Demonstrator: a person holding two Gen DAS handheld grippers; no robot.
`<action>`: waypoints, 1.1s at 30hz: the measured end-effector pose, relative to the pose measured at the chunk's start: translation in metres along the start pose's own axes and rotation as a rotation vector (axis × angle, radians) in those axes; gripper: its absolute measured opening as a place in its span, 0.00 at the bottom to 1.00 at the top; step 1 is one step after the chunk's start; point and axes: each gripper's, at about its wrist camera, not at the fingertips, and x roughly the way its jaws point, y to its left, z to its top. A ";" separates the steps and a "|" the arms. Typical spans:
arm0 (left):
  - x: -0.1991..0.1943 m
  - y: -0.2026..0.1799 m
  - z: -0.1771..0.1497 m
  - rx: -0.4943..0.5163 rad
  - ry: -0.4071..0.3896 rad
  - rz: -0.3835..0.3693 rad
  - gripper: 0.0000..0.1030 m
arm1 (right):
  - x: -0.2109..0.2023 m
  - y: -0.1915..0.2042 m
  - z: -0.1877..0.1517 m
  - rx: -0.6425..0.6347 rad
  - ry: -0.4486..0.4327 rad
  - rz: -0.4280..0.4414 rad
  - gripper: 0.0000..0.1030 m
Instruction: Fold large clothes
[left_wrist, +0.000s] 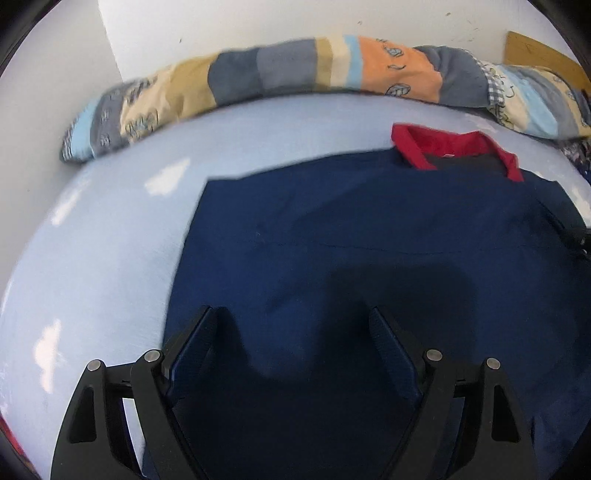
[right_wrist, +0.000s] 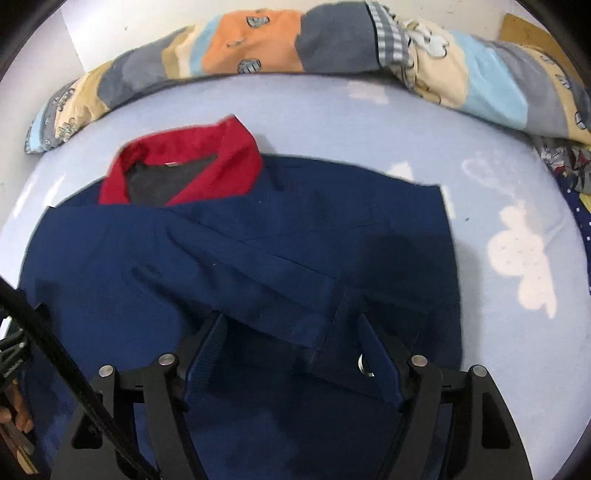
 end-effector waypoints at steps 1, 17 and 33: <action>-0.016 -0.001 0.000 -0.002 -0.047 -0.025 0.81 | -0.012 0.001 -0.003 0.002 -0.025 0.020 0.76; -0.053 -0.034 -0.062 -0.003 -0.016 -0.020 0.81 | -0.048 0.009 -0.087 -0.055 0.002 -0.040 0.79; -0.066 -0.045 -0.097 0.006 0.011 0.008 0.82 | -0.063 -0.012 -0.124 -0.021 0.007 -0.026 0.85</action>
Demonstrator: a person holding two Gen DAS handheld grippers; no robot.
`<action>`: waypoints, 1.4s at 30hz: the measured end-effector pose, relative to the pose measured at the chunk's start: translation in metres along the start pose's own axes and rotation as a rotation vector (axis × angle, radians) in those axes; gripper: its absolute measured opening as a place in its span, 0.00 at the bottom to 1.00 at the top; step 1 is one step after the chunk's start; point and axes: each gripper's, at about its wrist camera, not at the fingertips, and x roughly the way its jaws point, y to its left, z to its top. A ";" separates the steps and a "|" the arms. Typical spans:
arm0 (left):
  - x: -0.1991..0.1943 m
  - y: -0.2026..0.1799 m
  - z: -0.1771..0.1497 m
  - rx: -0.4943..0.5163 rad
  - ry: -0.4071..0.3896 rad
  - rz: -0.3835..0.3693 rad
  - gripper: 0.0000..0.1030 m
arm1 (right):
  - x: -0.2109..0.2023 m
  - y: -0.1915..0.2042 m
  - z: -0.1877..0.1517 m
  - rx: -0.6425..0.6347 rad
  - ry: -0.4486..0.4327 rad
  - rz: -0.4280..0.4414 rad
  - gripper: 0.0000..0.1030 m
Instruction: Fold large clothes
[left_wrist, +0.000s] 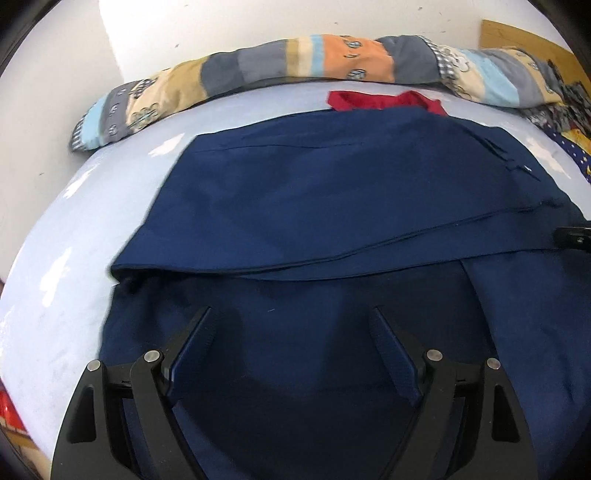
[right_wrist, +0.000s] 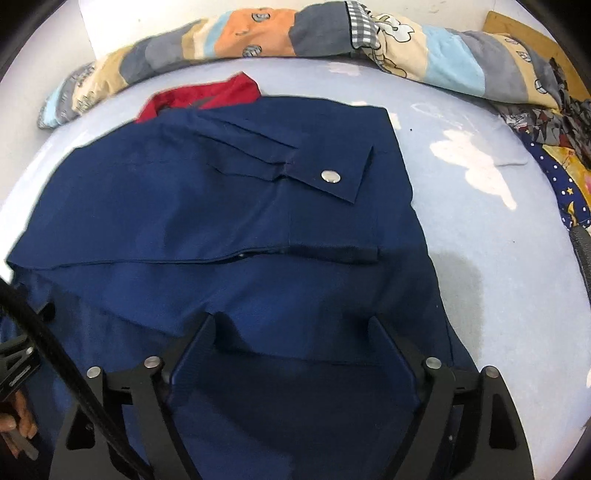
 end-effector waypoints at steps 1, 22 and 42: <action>-0.008 0.005 -0.001 -0.010 -0.018 -0.007 0.82 | -0.008 -0.001 -0.001 0.002 -0.006 0.019 0.85; -0.129 0.130 -0.156 -0.443 0.128 0.049 0.82 | -0.119 -0.081 -0.209 0.373 0.029 0.229 0.85; -0.124 0.156 -0.190 -0.560 0.266 -0.097 0.82 | -0.085 -0.063 -0.260 0.532 0.131 0.233 0.13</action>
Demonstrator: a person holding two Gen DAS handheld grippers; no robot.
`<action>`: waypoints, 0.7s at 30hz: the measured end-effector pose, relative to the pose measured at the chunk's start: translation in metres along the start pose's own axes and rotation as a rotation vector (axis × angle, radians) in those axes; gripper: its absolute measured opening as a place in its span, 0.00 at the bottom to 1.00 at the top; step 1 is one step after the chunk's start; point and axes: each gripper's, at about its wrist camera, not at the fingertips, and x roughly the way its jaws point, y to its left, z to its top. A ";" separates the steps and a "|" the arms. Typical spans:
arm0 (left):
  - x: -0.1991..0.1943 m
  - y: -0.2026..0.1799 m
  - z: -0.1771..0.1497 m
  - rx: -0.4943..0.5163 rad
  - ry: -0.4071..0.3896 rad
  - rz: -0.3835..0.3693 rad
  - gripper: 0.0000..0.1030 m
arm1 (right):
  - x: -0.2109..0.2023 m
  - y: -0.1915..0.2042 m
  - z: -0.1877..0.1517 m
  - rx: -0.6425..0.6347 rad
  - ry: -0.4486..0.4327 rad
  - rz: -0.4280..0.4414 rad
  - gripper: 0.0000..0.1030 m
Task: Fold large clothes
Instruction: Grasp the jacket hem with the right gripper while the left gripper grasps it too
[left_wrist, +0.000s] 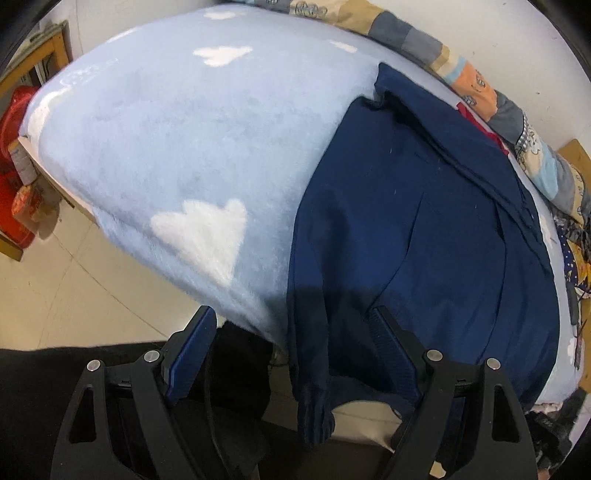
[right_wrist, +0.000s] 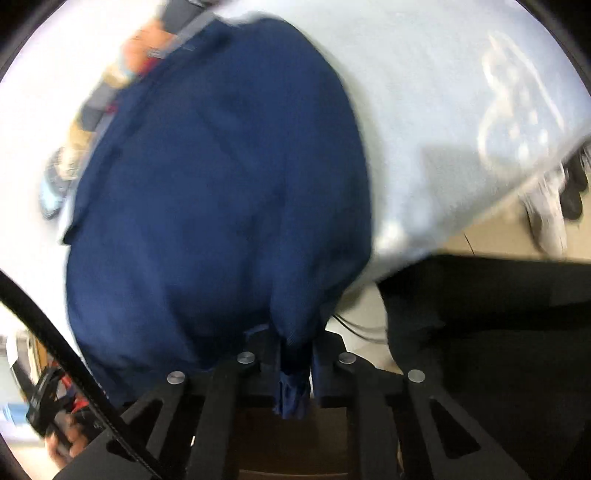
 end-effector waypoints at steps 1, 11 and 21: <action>0.002 -0.001 -0.001 -0.001 0.017 0.008 0.82 | -0.009 0.006 -0.002 -0.031 -0.019 0.019 0.13; 0.045 -0.013 -0.018 0.058 0.210 0.054 0.55 | -0.044 0.016 0.002 -0.087 -0.109 0.140 0.12; 0.029 -0.034 -0.027 0.113 0.172 -0.039 0.10 | -0.050 0.029 -0.004 -0.109 -0.133 0.222 0.12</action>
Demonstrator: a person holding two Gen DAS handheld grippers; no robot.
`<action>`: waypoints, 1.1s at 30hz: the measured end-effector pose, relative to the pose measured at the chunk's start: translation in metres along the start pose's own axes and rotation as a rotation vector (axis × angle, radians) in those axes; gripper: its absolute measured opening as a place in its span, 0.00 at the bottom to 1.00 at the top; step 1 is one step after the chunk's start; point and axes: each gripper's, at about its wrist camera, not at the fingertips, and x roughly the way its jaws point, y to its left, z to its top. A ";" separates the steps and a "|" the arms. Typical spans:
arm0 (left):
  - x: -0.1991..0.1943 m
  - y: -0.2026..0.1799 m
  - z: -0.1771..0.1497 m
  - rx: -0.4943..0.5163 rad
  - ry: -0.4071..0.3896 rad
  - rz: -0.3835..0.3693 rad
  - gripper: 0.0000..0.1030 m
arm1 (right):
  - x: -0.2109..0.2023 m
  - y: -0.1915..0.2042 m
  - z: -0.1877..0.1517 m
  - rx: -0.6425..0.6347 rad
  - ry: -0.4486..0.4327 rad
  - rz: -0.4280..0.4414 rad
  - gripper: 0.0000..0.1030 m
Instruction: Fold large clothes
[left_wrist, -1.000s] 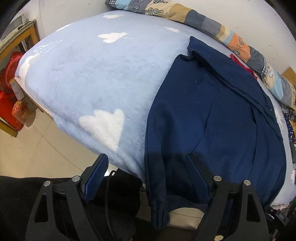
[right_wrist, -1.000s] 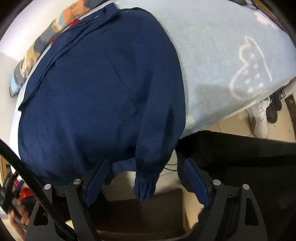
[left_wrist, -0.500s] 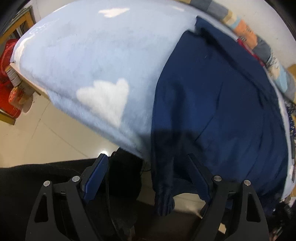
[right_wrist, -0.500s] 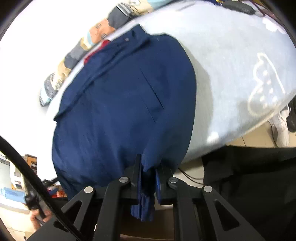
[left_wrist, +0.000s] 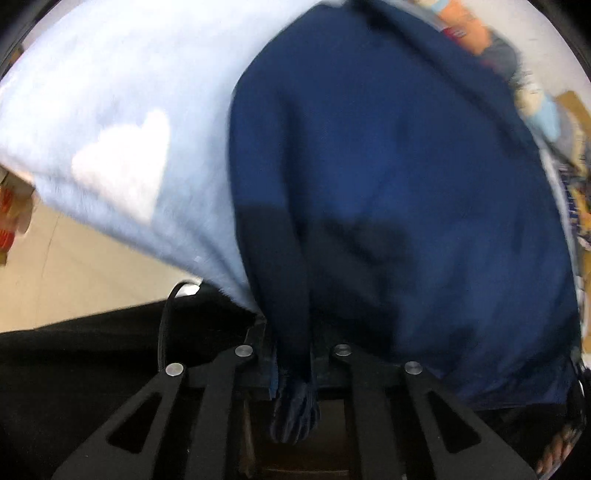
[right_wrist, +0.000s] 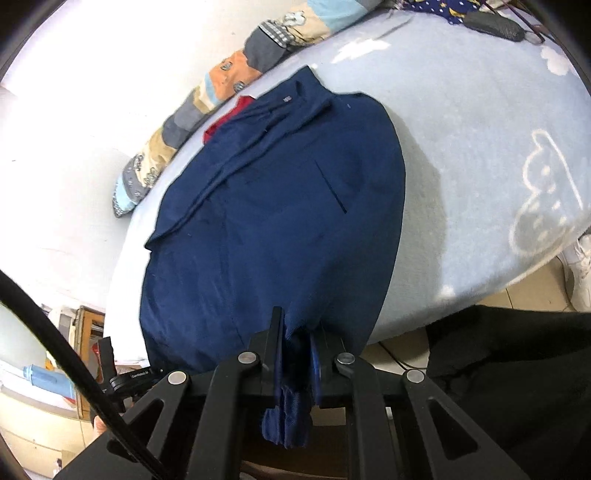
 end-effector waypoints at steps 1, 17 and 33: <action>-0.007 -0.003 -0.001 0.012 -0.029 -0.010 0.10 | -0.005 0.002 0.002 -0.011 -0.006 0.003 0.12; -0.082 -0.015 0.035 0.100 -0.208 -0.190 0.10 | -0.030 0.020 0.047 -0.074 -0.024 0.042 0.12; -0.092 -0.031 0.150 0.051 -0.296 -0.261 0.10 | -0.007 0.040 0.168 -0.049 -0.122 0.075 0.12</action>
